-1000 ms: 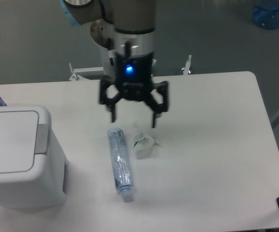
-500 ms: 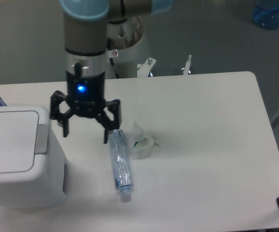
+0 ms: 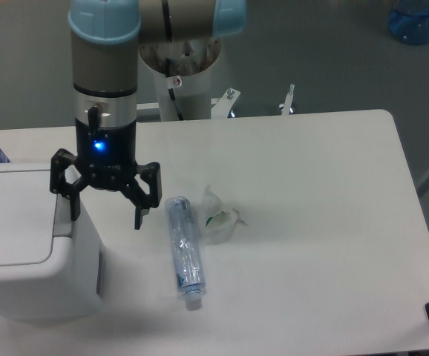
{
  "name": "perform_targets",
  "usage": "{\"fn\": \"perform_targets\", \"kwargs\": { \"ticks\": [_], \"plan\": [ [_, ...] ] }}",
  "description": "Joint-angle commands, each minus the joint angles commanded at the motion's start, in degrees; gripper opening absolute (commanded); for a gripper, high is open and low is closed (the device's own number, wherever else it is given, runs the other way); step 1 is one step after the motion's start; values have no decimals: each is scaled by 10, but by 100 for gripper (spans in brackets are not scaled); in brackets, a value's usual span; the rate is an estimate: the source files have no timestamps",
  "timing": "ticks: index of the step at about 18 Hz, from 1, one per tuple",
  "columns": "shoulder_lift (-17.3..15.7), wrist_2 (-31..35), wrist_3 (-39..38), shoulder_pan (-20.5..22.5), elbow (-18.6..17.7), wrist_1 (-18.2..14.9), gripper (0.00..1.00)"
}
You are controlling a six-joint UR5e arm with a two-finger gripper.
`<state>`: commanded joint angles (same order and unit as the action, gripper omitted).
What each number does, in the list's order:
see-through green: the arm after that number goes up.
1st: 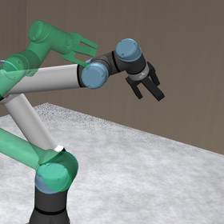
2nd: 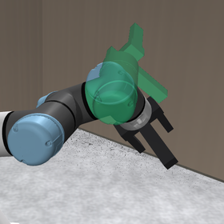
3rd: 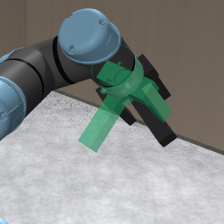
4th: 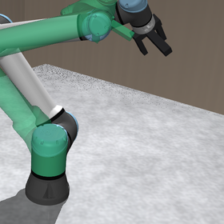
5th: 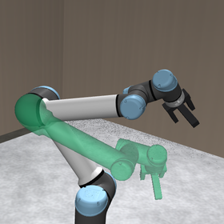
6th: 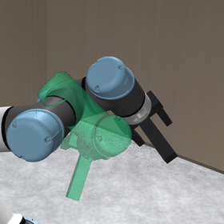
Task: Open the trash can
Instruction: 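Lower the gripper onto the edge of the bin's white lid, then hold the gripper against the lid edge, pressing it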
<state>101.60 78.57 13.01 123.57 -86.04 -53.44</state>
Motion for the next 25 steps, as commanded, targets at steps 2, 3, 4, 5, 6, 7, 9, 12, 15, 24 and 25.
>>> {"fn": "perform_targets", "kwargs": {
  "ticks": [2, 3, 4, 5, 6, 7, 9, 12, 15, 24, 25],
  "plan": [
    [3, -5, 0, -4, 0, 1, 100],
    [4, -12, 0, -5, 1, 1, 100],
    [5, -17, -1, -5, 1, 1, 100],
    [5, -18, -1, -5, 0, 0, 100],
    [6, -18, -1, -5, -1, 0, 100],
    [6, -18, -1, -5, -1, 0, 100],
    [7, -18, -1, -5, -1, 0, 100],
    [7, -18, -1, -5, -1, 1, 100],
    [7, -18, -1, -5, 0, 0, 100],
    [9, -27, -5, -4, -1, 0, 100],
    [9, -28, -5, -4, -1, 0, 100]
  ]
}}
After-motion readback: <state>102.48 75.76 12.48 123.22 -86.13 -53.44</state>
